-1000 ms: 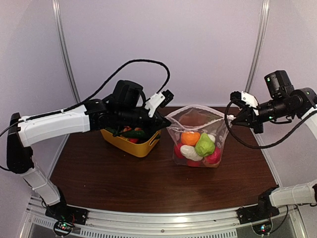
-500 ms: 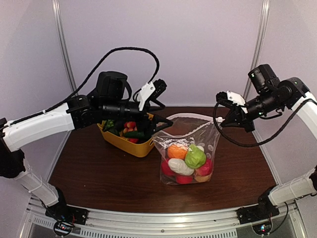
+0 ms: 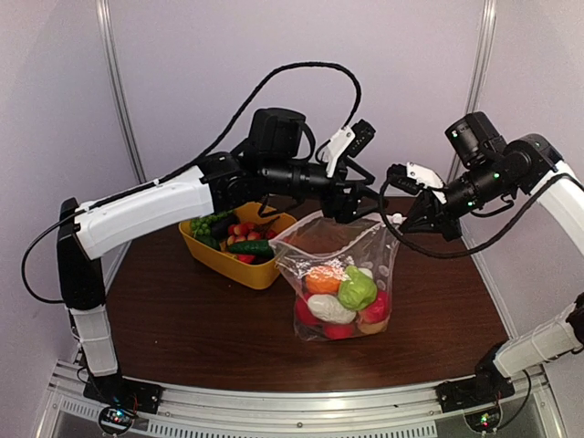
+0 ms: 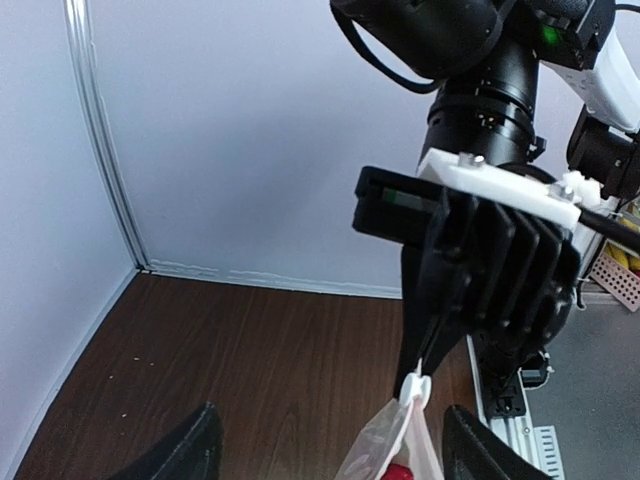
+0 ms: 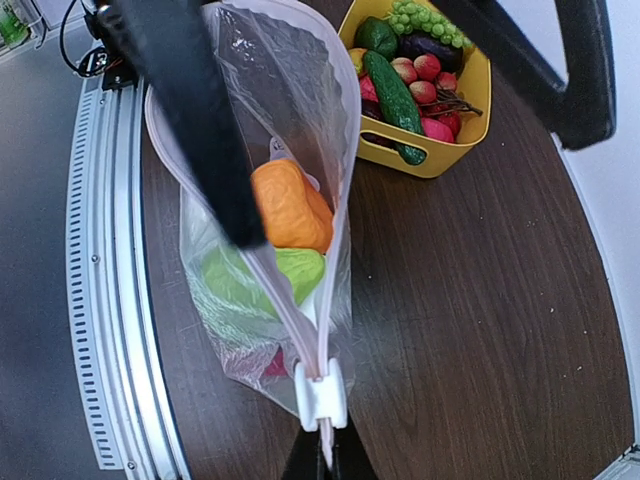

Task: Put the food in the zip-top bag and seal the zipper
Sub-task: Zip the zipper of the food storage bag.

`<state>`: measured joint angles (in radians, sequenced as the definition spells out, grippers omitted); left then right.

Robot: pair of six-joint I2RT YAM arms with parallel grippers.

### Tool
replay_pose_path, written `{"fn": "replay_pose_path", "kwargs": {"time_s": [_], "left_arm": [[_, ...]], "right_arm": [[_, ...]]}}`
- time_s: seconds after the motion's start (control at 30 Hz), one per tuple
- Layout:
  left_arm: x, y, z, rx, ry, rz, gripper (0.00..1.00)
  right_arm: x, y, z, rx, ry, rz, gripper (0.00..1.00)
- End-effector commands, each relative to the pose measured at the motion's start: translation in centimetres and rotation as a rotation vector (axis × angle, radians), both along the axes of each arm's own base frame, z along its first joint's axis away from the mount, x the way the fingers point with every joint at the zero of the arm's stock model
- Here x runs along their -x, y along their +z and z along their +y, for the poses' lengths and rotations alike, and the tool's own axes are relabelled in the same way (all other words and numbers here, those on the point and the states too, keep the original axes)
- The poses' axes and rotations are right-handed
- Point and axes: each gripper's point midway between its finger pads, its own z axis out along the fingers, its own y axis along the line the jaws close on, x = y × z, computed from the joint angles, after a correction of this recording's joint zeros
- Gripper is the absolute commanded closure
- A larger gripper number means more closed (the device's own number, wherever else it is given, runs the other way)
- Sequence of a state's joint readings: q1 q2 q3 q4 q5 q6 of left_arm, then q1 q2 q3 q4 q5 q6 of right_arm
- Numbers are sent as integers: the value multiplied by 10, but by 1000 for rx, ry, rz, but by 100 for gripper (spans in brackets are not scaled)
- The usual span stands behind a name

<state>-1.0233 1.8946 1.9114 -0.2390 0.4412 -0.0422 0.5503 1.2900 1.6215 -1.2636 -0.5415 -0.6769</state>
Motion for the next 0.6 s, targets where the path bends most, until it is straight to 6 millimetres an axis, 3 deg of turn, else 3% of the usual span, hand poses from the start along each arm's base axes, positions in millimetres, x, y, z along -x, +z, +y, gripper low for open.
{"fn": "replay_pose_path", "kwargs": {"time_s": [0.0,0.3,0.57], "left_arm": [[24,1,-18,12,-75,88,27],[25,-14,-30,-6,-101,137,55],[22,-20,-34,-30,-102,130,67]], "right_arm": [[-5,6,4,-18,-44,10,100],[-6,21,13,-69,-34,19,100],[-4,23,14,-75,-31,19,100]]}}
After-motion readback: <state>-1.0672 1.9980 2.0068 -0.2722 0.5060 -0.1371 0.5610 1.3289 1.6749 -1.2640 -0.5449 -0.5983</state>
